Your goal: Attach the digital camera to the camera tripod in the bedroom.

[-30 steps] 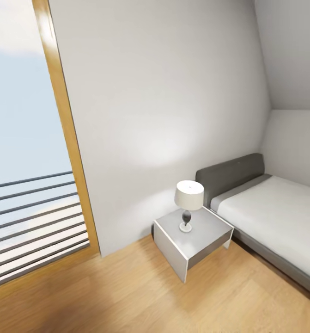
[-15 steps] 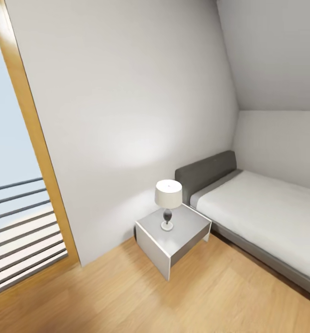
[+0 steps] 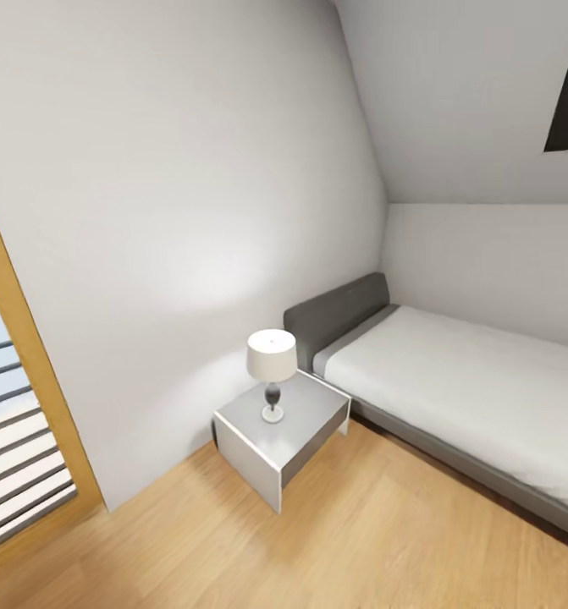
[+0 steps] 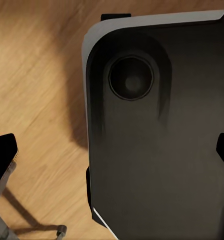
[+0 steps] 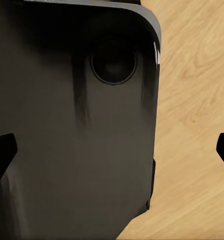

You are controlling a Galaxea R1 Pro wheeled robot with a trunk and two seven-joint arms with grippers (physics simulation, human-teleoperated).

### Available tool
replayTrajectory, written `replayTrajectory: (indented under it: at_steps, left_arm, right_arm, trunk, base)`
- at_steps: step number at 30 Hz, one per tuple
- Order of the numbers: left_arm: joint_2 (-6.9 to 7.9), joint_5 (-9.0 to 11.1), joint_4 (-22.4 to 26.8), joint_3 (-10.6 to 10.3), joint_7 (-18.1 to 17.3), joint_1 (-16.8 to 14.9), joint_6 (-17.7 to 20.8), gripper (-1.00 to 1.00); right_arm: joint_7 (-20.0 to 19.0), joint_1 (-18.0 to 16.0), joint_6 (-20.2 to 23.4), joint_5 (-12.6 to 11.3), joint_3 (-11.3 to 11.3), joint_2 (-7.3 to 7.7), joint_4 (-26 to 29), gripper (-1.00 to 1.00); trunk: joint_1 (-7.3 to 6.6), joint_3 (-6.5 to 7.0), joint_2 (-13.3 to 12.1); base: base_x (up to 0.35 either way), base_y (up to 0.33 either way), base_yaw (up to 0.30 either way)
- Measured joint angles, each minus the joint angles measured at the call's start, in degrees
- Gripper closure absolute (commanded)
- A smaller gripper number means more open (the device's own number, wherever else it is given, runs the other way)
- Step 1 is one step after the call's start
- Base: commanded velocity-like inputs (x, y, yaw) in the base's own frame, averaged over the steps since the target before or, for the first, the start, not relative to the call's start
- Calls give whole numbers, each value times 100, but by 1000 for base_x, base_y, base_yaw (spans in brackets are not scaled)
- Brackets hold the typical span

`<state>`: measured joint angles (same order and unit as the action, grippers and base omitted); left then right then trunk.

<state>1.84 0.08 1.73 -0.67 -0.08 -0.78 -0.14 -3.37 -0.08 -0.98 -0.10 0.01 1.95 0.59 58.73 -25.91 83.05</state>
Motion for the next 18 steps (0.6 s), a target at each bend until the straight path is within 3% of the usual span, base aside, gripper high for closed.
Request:
replayTrajectory:
  at_steps: [18]
  left_arm:
    - [0,0,0,4,15,0,-2,-100]
  right_arm:
    - [5,0,-5,-5,-8,-3,0,-100]
  trunk:
    - [0,38,0]
  base:
    - [0,0,-300]
